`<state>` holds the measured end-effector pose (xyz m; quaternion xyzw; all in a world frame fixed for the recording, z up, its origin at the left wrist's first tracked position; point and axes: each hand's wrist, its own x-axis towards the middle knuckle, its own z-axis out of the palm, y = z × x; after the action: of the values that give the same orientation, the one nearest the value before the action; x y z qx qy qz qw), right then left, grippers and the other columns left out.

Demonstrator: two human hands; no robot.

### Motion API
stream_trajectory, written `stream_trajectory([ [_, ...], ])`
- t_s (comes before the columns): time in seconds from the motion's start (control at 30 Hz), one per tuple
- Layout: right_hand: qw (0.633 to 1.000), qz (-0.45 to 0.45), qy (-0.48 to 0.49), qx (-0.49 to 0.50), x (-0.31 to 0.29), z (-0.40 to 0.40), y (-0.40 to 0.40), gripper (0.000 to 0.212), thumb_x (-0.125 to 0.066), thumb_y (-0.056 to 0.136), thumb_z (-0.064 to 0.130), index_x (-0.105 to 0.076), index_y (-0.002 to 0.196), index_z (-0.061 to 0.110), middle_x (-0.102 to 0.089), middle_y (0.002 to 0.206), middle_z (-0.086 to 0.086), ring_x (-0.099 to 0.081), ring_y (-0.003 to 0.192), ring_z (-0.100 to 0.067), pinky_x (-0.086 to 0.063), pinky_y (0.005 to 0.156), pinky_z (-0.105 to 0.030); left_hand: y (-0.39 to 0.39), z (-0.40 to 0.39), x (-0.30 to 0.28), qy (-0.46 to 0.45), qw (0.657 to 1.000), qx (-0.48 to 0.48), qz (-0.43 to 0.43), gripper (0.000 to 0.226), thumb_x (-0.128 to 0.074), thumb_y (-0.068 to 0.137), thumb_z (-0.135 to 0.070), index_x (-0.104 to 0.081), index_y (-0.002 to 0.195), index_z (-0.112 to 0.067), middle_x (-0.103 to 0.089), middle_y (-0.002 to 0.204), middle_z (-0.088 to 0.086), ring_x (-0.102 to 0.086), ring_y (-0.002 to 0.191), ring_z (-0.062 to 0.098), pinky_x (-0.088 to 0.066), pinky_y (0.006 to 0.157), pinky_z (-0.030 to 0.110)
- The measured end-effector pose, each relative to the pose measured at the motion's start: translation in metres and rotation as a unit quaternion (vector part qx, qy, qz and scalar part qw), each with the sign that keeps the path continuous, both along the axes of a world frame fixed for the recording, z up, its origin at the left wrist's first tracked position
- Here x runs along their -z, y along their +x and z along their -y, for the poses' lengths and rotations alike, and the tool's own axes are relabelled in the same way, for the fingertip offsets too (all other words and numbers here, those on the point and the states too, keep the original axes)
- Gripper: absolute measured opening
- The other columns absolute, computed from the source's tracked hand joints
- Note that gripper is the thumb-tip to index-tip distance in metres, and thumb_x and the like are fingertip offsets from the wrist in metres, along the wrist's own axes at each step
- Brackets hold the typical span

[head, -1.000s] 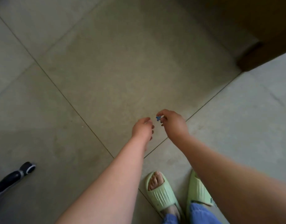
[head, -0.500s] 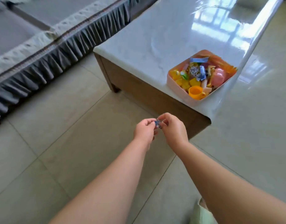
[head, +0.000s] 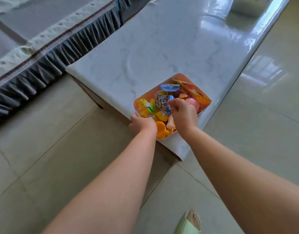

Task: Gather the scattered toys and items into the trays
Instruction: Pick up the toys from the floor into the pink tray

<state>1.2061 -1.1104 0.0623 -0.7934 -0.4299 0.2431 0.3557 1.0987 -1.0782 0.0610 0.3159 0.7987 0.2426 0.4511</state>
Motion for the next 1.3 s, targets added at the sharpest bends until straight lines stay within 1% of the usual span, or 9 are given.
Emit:
stream_trajectory([
  [0.13, 0.996, 0.034, -0.063, 0.043, 0.014, -0.005, 0.033, 0.011, -0.052, 0.096, 0.018, -0.061, 0.101, 0.022, -0.058, 0.108, 0.003, -0.053, 0.085, -0.013, -0.042, 0.065, -0.024, 0.011, -0.008, 0.010, -0.084, 0.995, -0.042, -0.030, 0.048, -0.035, 0.099, -0.007, -0.028, 0.146, -0.013, -0.038, 0.147, 0.014, -0.042, 0.131, 0.033, -0.040, 0.105, 0.045],
  [0.23, 0.990, 0.035, -0.132, 0.046, 0.029, -0.003, 0.046, 0.006, -0.051, 0.094, 0.017, -0.056, 0.095, 0.020, -0.060, 0.093, -0.001, -0.054, 0.072, -0.016, -0.035, 0.052, -0.024, 0.020, -0.009, 0.024, -0.090, 0.993, -0.070, -0.034, 0.040, -0.026, 0.100, -0.006, -0.044, 0.136, -0.006, -0.050, 0.137, 0.016, -0.050, 0.123, 0.034, -0.043, 0.102, 0.044],
  [0.4, 0.987, 0.024, -0.155, 0.033, 0.041, -0.018, 0.058, 0.008, -0.048, 0.092, 0.011, -0.054, 0.090, 0.017, -0.059, 0.093, -0.004, -0.056, 0.078, -0.022, -0.039, 0.059, -0.028, 0.029, -0.029, 0.037, -0.059, 0.991, -0.005, -0.117, 0.027, -0.037, 0.096, -0.003, -0.060, 0.108, -0.003, -0.063, 0.112, 0.018, -0.059, 0.099, 0.035, -0.047, 0.083, 0.039],
  [0.57, 0.990, 0.022, -0.137, 0.036, 0.043, -0.082, 0.114, 0.013, -0.048, 0.091, 0.009, -0.056, 0.088, 0.018, -0.060, 0.091, -0.003, -0.057, 0.078, -0.022, -0.046, 0.062, -0.029, 0.070, -0.086, 0.044, -0.049, 0.981, 0.081, -0.167, 0.022, -0.041, 0.095, -0.011, -0.062, 0.100, -0.012, -0.065, 0.098, 0.012, -0.059, 0.084, 0.031, -0.052, 0.073, 0.035],
  [0.77, 0.990, 0.053, -0.129, 0.023, 0.042, -0.159, 0.191, 0.016, -0.049, 0.091, 0.006, -0.056, 0.088, 0.020, -0.059, 0.090, -0.003, -0.055, 0.077, -0.020, -0.044, 0.060, -0.029, 0.145, -0.158, 0.041, -0.034, 0.984, 0.089, -0.151, 0.022, -0.041, 0.097, -0.012, -0.061, 0.106, -0.012, -0.065, 0.103, 0.012, -0.060, 0.089, 0.031, -0.054, 0.078, 0.039],
  [1.0, 0.989, 0.091, -0.118, 0.008, 0.037, -0.232, 0.286, 0.022, -0.048, 0.089, 0.001, -0.059, 0.099, 0.017, -0.056, 0.110, -0.005, -0.049, 0.087, -0.018, -0.047, 0.072, -0.027, 0.243, -0.234, 0.042, -0.027, 0.989, 0.093, -0.112, 0.021, -0.047, 0.091, -0.017, -0.065, 0.102, -0.016, -0.068, 0.100, 0.009, -0.063, 0.088, 0.031, -0.055, 0.080, 0.038],
  [1.1, 0.989, 0.107, -0.096, 0.025, 0.041, -0.255, 0.333, 0.016, -0.048, 0.093, 0.009, -0.054, 0.104, 0.017, -0.050, 0.119, -0.005, -0.049, 0.099, -0.020, -0.050, 0.083, -0.030, 0.294, -0.258, 0.050, -0.021, 0.992, 0.095, -0.080, 0.017, -0.049, 0.092, -0.019, -0.065, 0.098, -0.018, -0.068, 0.096, 0.006, -0.062, 0.081, 0.028, -0.052, 0.069, 0.032],
  [1.2, 0.992, 0.095, -0.062, 0.049, 0.045, -0.279, 0.385, 0.012, -0.044, 0.097, 0.019, -0.056, 0.096, 0.022, -0.049, 0.115, 0.002, -0.049, 0.101, -0.017, -0.044, 0.074, -0.020, 0.345, -0.277, 0.055, -0.019, 0.995, 0.094, -0.042, 0.016, -0.051, 0.090, -0.018, -0.065, 0.096, -0.021, -0.068, 0.090, 0.003, -0.062, 0.078, 0.025, -0.053, 0.069, 0.032],
  [1.3, 0.992, 0.091, -0.064, 0.059, 0.051, -0.305, 0.442, 0.012, -0.051, 0.095, 0.016, -0.062, 0.093, 0.021, -0.048, 0.112, 0.004, -0.048, 0.100, -0.016, -0.040, 0.072, -0.017, 0.402, -0.298, 0.061, -0.022, 0.995, 0.096, -0.019, 0.014, -0.054, 0.085, -0.017, -0.066, 0.092, -0.022, -0.069, 0.087, 0.001, -0.064, 0.077, 0.025, -0.058, 0.074, 0.038],
])
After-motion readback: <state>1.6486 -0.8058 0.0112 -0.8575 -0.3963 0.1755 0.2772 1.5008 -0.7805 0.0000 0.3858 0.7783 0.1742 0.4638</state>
